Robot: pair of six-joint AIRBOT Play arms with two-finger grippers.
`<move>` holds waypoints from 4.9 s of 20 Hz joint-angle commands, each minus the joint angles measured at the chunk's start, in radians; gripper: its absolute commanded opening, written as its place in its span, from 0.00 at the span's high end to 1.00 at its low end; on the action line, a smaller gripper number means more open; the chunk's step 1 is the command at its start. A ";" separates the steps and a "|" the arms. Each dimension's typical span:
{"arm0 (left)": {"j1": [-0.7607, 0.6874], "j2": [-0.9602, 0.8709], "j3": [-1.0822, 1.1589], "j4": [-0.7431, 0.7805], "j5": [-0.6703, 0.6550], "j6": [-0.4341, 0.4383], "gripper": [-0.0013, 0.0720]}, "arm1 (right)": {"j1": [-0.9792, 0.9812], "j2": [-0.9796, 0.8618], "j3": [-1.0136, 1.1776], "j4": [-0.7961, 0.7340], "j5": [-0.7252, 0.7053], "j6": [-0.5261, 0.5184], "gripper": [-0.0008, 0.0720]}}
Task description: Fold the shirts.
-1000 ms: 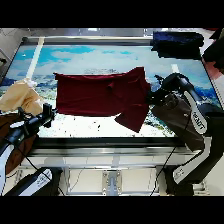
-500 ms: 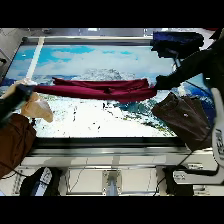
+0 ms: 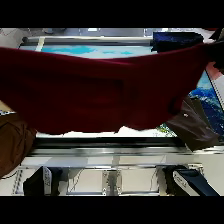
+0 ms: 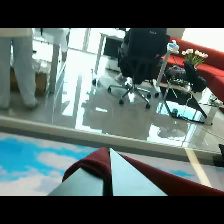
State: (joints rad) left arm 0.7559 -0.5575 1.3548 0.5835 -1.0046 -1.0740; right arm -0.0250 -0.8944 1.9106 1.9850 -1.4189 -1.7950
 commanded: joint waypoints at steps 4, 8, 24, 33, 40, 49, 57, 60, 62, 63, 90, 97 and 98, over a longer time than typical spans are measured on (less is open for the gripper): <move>-0.126 -0.229 0.156 0.068 -0.142 -0.042 0.97 | 0.000 -0.127 0.064 -0.146 -0.168 0.004 0.96; -0.381 -0.503 0.150 0.350 -0.183 -0.065 0.97 | 0.001 -0.407 0.048 -0.066 -0.137 0.004 0.96; -0.550 -1.104 0.159 0.618 0.131 -0.220 0.97 | 0.025 -0.978 0.042 -0.073 0.002 0.072 0.96; -0.563 -1.165 0.144 0.666 -0.018 -0.220 0.97 | 0.116 -0.978 -0.267 -0.160 0.020 0.058 0.96; -0.563 -1.203 0.143 0.665 -0.035 -0.222 0.86 | 0.116 -0.971 -0.316 -0.238 0.079 0.161 0.90; -0.464 -0.904 0.064 0.642 -0.249 -0.246 0.06 | 0.077 -0.598 -0.166 -0.453 -0.126 0.098 0.36; -0.183 -0.128 -0.948 0.451 0.112 -0.583 0.07 | -0.059 -0.240 -0.495 -0.222 -0.068 0.074 0.36; -0.127 -0.074 -1.085 0.359 0.074 -0.605 0.07 | -0.049 -0.233 -0.494 -0.200 -0.038 0.073 0.36; -0.127 -0.107 -1.098 0.355 0.087 -0.602 0.07 | -0.049 -0.233 -0.494 -0.198 -0.031 0.073 0.36; -0.127 -0.127 -1.098 0.348 0.114 -0.589 0.07 | -0.049 -0.233 -0.494 -0.198 -0.033 0.073 0.36; -0.139 -0.476 -1.025 -0.076 0.194 -0.077 0.97 | -0.049 -0.120 -1.336 0.179 0.057 0.045 0.31; -0.139 -0.476 -1.025 -0.076 0.173 -0.077 0.97 | -0.008 -0.161 -1.385 0.235 0.142 0.077 0.26; -0.139 -0.476 -1.025 -0.076 0.174 -0.077 0.97 | 0.034 -0.184 -1.385 0.241 0.166 0.077 0.26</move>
State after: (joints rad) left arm 0.6178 -1.0332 0.3283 0.5072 -0.8249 -1.1519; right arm -0.0410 -1.0462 0.5468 2.1872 -1.3128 -1.7340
